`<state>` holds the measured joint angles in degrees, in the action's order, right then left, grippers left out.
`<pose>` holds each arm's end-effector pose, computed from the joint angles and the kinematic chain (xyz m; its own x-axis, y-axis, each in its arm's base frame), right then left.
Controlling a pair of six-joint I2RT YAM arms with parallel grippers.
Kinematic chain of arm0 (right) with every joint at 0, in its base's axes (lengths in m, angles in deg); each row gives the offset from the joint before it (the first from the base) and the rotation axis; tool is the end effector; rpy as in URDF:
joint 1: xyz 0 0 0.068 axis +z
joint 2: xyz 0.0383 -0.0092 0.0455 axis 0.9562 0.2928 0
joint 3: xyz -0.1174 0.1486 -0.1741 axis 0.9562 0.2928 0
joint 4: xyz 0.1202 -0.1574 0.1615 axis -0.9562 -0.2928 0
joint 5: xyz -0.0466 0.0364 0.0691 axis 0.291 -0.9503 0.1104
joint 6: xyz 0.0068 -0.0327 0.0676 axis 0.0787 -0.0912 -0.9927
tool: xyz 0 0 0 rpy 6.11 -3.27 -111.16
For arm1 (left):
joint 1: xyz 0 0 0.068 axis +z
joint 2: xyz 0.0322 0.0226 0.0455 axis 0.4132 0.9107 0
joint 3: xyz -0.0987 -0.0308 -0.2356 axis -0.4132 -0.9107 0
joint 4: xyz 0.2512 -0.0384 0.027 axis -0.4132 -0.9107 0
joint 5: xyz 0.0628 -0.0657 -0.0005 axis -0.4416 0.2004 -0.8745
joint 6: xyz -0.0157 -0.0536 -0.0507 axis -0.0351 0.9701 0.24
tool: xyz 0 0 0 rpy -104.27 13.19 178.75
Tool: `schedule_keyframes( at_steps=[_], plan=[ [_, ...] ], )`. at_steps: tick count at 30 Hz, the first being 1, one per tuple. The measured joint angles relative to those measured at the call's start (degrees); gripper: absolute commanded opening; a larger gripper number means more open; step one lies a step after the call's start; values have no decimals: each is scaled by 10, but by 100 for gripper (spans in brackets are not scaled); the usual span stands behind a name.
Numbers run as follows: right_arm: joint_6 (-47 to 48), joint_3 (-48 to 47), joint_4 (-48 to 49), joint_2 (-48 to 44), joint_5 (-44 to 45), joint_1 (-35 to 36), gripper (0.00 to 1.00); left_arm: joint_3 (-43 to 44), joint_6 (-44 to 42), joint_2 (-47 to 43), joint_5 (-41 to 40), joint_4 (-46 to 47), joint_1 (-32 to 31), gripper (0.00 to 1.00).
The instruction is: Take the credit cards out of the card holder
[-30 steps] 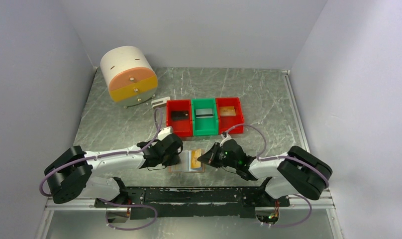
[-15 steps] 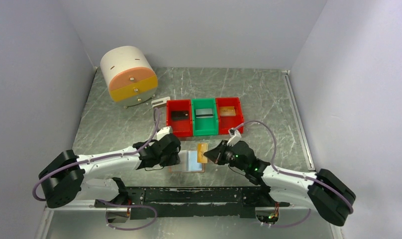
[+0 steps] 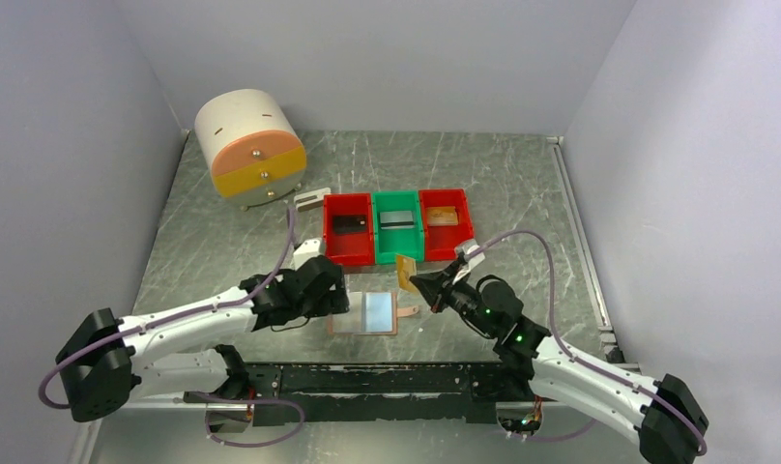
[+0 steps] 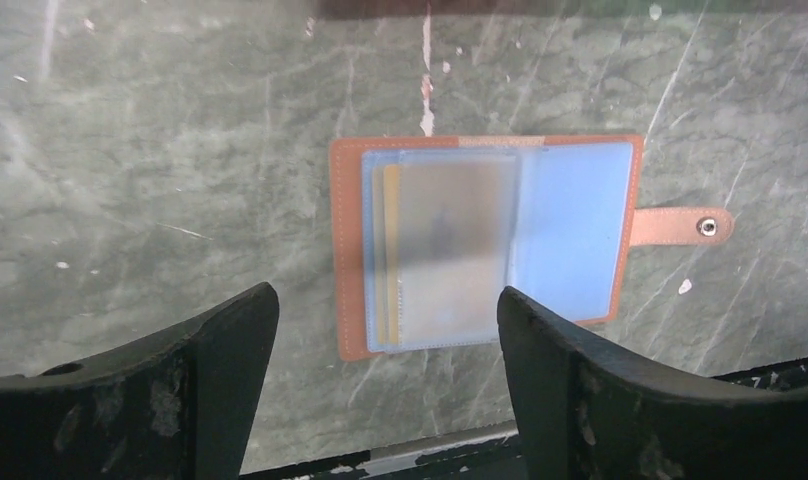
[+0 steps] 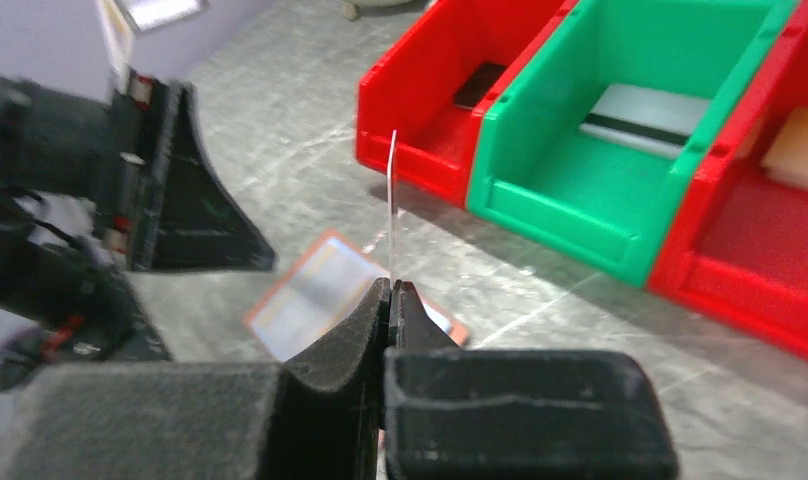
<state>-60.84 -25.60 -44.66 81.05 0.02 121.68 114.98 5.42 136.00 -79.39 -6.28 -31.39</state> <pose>0.1317 0.1454 0.1903 -0.3169 0.2227 -0.9219 -0.6459 0.6612 0.3817 0.1432 -0.1738 0.1624 -0.8252 -0.1815 -0.5349 -0.0089 0.9510 -0.3089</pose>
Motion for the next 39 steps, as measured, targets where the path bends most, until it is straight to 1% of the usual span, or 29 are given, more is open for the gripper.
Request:
schedule_keyframes(
  at_steps=[2, 4, 9, 12, 13, 15, 20, 23, 28, 33, 39],
  plan=[
    [47, -13, -22, 1, 4, 0, 0, 0, -14, -14, 0, -9, 12, 90],
    [98, -36, -44, 10, 21, 0, 0, 1, -28, -32, 3, -15, 37, 90],
    [223, -104, -65, 63, 122, -2, 0, 1, -82, -94, 52, -11, 155, 90],
    [322, -162, -89, 131, 155, -35, 0, 10, -111, -103, 74, -18, 199, 89],
    [332, -169, -92, 141, 155, -48, 0, 16, -119, -99, 77, -24, 205, 89],
    [383, -202, -114, 183, 153, -79, 0, 39, -136, -83, 75, -43, 212, 89],
    [485, -264, -172, 261, 103, -155, 0, 105, -159, -49, 70, -94, 215, 99],
    [539, -280, -185, 289, 69, -190, 0, 132, -176, -54, 66, -111, 215, 100],
    [621, -299, -201, 349, 30, -215, 0, 133, -204, -97, 39, -124, 215, 100],
    [695, -321, -215, 415, 22, -227, 0, 119, -223, -139, 30, -124, 215, 100],
    [741, -321, -198, 441, -6, -234, 0, 119, -233, -127, 1, -124, 215, 99]
  ],
)
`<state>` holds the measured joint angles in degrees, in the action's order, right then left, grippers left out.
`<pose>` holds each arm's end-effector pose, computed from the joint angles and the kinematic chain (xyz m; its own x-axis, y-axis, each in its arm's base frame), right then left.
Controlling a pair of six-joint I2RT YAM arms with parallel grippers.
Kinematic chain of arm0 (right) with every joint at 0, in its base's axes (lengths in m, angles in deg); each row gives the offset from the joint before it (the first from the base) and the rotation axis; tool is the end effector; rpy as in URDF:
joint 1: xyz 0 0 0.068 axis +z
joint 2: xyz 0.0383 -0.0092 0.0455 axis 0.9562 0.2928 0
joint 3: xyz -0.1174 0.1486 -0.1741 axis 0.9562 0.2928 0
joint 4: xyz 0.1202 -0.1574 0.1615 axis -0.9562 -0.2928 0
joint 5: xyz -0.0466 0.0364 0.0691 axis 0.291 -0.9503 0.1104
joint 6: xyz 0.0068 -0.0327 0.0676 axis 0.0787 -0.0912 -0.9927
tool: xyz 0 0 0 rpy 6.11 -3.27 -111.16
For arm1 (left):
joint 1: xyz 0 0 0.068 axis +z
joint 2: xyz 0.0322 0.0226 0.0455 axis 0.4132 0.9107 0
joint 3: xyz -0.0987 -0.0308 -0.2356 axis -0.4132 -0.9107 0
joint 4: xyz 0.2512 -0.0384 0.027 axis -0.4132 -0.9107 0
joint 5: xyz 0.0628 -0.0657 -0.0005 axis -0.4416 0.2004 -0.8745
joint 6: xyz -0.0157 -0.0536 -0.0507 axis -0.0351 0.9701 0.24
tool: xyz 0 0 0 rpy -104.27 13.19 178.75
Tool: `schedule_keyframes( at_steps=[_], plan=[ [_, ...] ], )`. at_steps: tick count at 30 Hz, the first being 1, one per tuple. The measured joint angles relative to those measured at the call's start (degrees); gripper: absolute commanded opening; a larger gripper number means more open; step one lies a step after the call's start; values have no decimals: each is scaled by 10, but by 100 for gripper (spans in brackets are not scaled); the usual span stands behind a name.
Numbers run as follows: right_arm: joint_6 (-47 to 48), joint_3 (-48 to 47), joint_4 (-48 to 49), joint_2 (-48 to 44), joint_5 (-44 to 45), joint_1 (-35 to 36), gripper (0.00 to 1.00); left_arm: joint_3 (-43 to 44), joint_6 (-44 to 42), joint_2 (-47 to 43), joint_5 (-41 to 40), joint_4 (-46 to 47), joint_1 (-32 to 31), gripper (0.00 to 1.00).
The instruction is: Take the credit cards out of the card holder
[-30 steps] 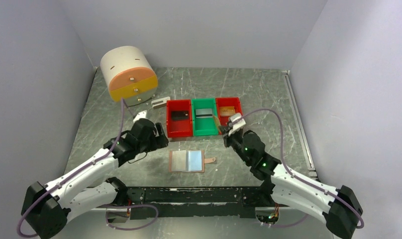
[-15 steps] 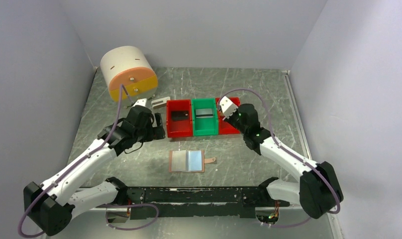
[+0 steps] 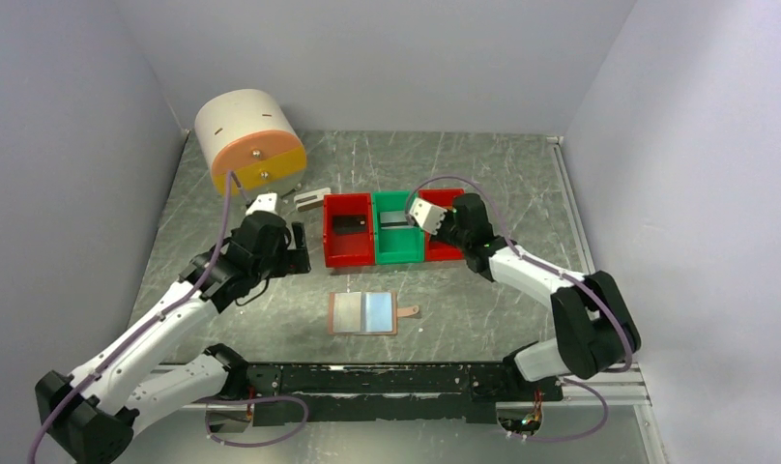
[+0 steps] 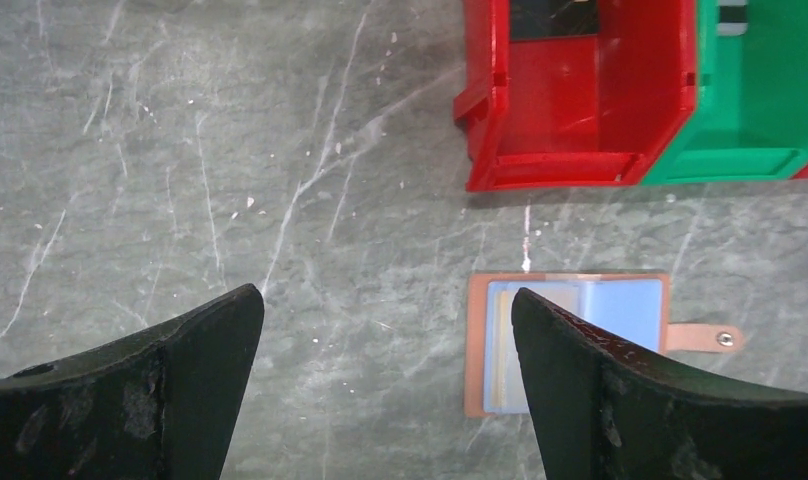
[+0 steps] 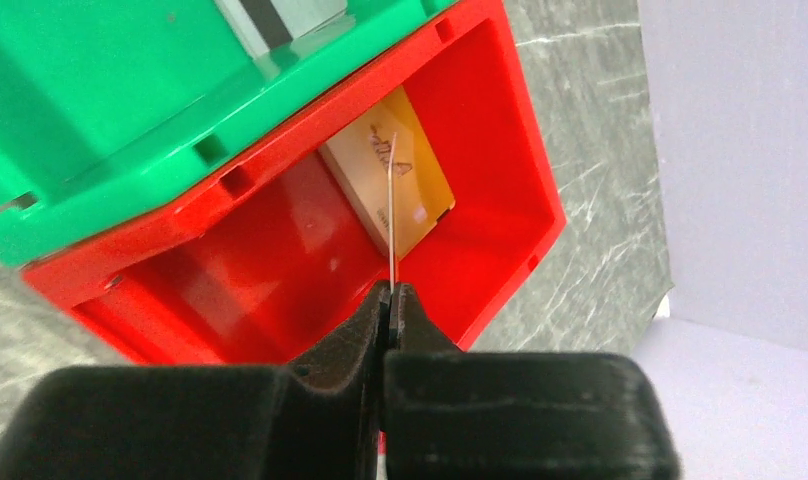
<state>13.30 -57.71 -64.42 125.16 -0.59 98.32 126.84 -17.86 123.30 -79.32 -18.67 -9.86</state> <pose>0.2826 0.1313 0.1685 -0.0146 -0.8718 -0.4896 -0.6597 0.3764 -0.6505 0.1804 -0.0979 0.2559 -0.6677 -0.1652 -0.7259 -0.0266 0.9797 -0.1986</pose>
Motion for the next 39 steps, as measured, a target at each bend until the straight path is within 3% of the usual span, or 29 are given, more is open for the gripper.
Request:
schedule_keyframes(
  at_steps=[8, 24, 33, 39],
  plan=[
    [29, -63, 23, 99, 1, -11, 0, 0, 0, 62, -14, -11, 0, 99],
    [119, -93, 24, 153, -40, -26, 0, 0, -7, 30, -14, -7, 0, 100],
    [147, -109, 3, 168, -43, -31, 12, 0, -11, 46, -13, -8, 0, 100],
    [153, -131, -22, 184, -55, -38, 14, 0, -12, 46, -13, -8, 0, 100]
  ],
)
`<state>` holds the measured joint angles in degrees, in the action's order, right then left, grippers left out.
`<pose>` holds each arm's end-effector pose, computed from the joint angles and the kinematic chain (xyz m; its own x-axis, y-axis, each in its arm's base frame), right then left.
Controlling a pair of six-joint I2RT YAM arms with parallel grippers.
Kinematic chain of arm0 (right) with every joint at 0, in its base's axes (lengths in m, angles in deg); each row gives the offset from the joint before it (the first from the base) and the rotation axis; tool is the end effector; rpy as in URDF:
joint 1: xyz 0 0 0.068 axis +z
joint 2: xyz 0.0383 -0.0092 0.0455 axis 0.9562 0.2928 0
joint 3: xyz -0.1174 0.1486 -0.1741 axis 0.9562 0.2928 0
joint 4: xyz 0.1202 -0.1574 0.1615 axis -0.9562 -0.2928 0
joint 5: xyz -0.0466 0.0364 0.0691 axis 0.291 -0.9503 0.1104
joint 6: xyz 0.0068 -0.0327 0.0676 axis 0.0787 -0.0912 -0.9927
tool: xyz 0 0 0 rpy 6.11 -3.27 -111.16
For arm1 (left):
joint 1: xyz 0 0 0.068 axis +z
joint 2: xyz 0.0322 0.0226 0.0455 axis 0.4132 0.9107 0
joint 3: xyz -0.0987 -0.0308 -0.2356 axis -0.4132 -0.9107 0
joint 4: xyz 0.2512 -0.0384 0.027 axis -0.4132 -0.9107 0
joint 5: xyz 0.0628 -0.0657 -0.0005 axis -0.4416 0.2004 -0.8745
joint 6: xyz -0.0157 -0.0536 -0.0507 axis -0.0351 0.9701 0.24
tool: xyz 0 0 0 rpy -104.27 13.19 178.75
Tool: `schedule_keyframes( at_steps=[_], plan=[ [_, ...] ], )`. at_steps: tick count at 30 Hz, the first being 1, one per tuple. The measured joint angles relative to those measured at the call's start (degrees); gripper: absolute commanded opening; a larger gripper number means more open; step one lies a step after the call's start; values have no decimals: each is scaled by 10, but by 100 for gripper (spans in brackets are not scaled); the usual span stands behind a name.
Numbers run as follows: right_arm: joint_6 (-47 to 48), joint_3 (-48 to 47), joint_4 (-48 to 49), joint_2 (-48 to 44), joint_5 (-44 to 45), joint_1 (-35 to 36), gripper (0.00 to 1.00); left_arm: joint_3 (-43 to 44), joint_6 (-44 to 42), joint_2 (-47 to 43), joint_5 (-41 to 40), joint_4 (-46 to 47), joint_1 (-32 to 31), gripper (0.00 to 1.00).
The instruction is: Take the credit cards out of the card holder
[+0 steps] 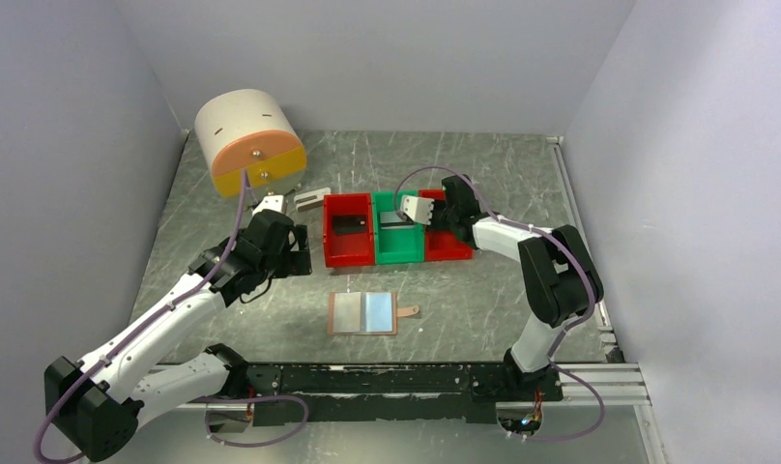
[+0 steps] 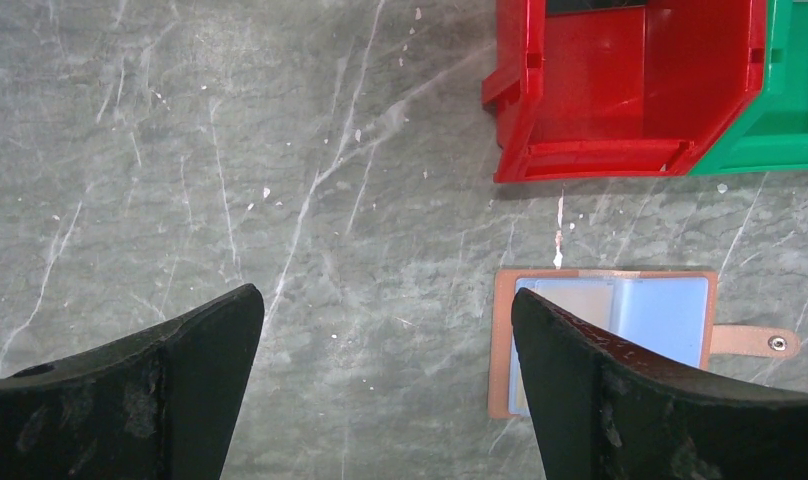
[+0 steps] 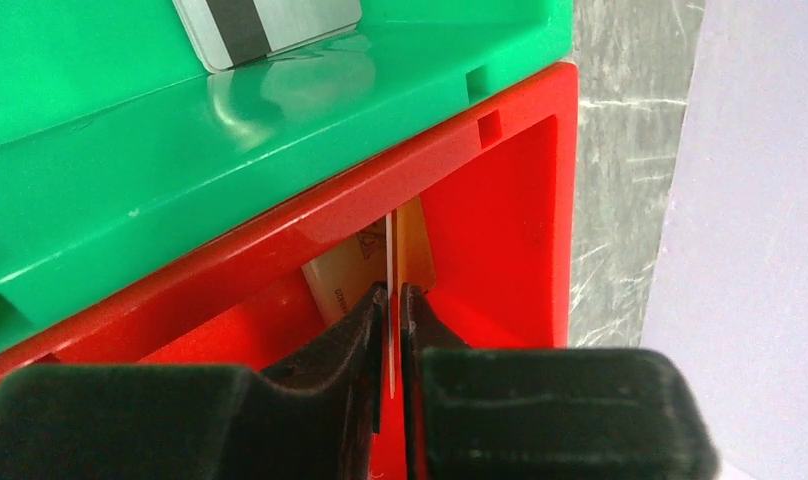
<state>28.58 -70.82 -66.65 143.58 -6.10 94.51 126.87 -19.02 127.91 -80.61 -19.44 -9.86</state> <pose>0.3413 0.1388 0.1350 0.1220 -0.9379 -0.3248 -0.7438 0.1302 -0.6556 0.1887 -0.1019 0.2400 -0.7144 -0.1090 -0.6912 -0.0385 0.9924 -0.1167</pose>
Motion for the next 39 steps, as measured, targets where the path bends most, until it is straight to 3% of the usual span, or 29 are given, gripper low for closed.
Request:
schedule_keyframes(
  at_steps=[5, 7, 8, 35, 39],
  plan=[
    [2, -7, -12, 6, -1, -1, 18, 0, -1, 0, 0, 0, 0, 100],
    [2, -7, -12, 6, -2, -2, 34, 0, -2, 0, 0, 0, 0, 99],
    [0, -7, -14, 6, -3, -2, 35, 0, -3, 0, 1, 0, 0, 98],
    [-79, 3, 9, -1, 15, -14, 47, 0, -9, 16, 11, 0, 0, 97],
    [-173, 20, 40, -46, 11, -14, 65, 0, -9, 14, 10, 0, 0, 97]
  ],
)
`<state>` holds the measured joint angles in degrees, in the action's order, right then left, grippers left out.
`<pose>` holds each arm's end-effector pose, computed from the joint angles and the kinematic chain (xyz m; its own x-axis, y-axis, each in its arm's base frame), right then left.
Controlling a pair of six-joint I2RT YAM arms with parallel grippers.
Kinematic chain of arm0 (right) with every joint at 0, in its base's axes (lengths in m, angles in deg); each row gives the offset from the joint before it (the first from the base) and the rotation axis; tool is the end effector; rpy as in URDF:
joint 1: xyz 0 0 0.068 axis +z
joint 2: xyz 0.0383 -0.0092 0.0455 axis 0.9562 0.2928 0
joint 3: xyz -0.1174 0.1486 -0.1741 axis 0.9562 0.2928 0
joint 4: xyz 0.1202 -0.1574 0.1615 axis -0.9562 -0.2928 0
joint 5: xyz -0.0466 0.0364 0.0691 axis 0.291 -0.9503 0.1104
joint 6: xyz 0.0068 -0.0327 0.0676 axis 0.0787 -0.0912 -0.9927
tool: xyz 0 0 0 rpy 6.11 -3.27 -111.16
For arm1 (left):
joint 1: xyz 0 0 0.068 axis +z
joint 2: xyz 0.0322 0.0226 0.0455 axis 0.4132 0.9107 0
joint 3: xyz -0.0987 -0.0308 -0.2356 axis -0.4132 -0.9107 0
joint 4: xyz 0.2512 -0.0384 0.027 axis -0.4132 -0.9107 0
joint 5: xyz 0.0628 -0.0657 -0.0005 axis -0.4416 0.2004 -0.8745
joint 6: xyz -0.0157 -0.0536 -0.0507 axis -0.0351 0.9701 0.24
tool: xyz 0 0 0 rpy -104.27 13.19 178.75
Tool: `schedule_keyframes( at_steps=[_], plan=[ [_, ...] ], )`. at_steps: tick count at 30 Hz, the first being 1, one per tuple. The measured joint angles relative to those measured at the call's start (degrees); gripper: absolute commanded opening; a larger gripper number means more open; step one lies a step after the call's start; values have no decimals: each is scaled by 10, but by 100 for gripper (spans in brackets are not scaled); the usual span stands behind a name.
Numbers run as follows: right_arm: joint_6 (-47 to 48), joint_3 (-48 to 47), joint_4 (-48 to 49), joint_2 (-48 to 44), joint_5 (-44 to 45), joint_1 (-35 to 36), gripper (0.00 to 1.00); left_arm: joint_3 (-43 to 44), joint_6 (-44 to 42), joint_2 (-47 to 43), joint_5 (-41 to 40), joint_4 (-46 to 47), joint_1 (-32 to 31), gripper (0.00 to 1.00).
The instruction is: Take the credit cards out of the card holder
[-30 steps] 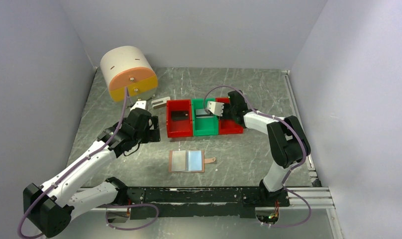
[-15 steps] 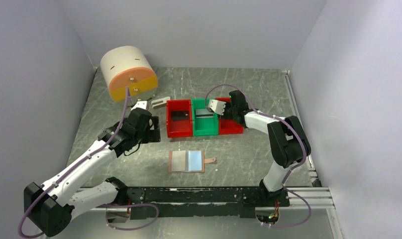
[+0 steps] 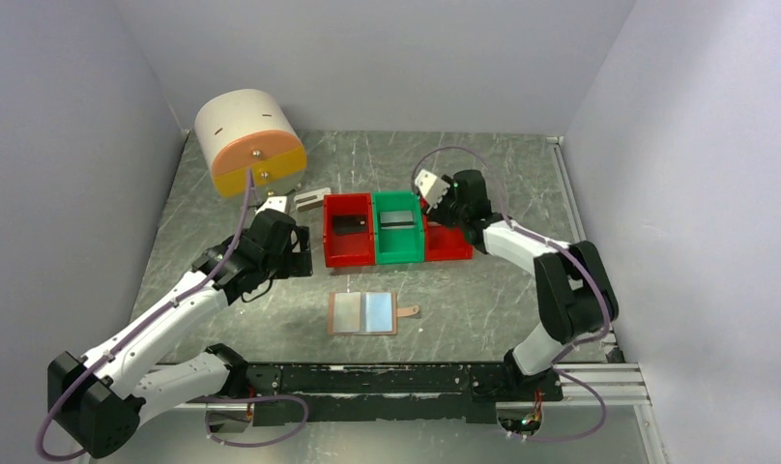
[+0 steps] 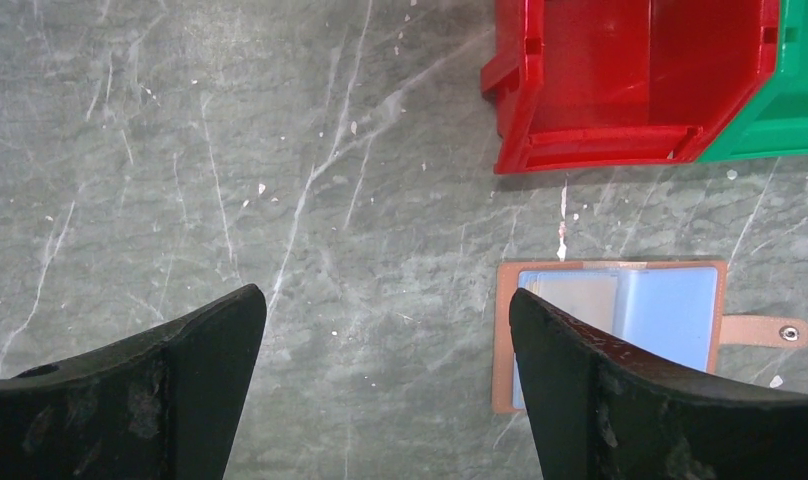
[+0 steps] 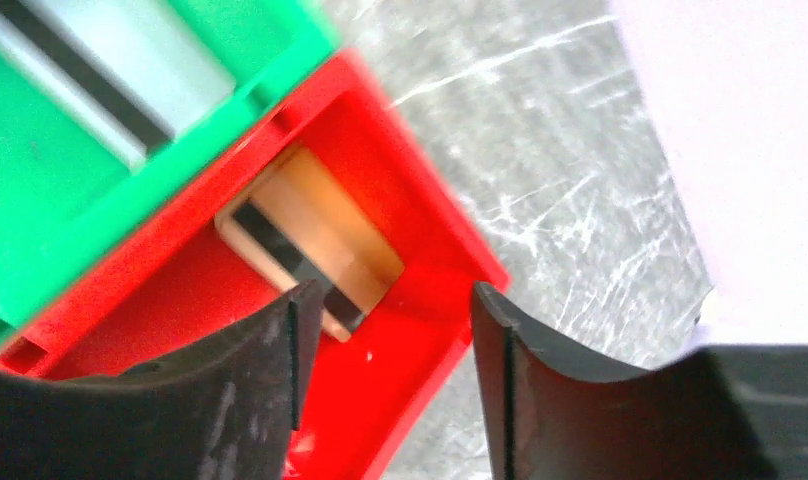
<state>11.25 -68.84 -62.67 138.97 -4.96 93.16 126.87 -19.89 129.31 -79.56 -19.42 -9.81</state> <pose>0.3412 0.1282 0.1592 -0.0792 -0.8377 -0.5404 -0.6665 0.4476 -0.5962 0.1909 -0.1046 0.2350 -0.7349 -0.0847 -0.6729 -0.0198 0.9944 -0.1036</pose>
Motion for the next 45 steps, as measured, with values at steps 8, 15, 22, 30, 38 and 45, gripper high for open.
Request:
schedule_keyframes(
  at_steps=[8, 15, 22, 30, 38, 45],
  plan=[
    [-346, 5, 50, -139, 45, -1, 99, 0, 0, -21, -5, 0, 0, 98],
    [-605, 41, -6, -167, -18, -3, 99, 0, 1, -36, -11, 0, 0, 98],
    [-724, 89, -37, -137, -95, -2, 100, 0, 1, -36, -12, 0, 0, 98],
    [-751, 89, -36, -88, -145, 3, 97, 0, 1, -36, -12, 0, 0, 97],
    [-751, 81, -37, -79, -157, 24, 95, 0, 1, -35, -12, 0, 0, 97],
    [-747, 80, -39, -81, -160, 34, 94, 0, 0, -35, -12, 0, 0, 96]
  ],
)
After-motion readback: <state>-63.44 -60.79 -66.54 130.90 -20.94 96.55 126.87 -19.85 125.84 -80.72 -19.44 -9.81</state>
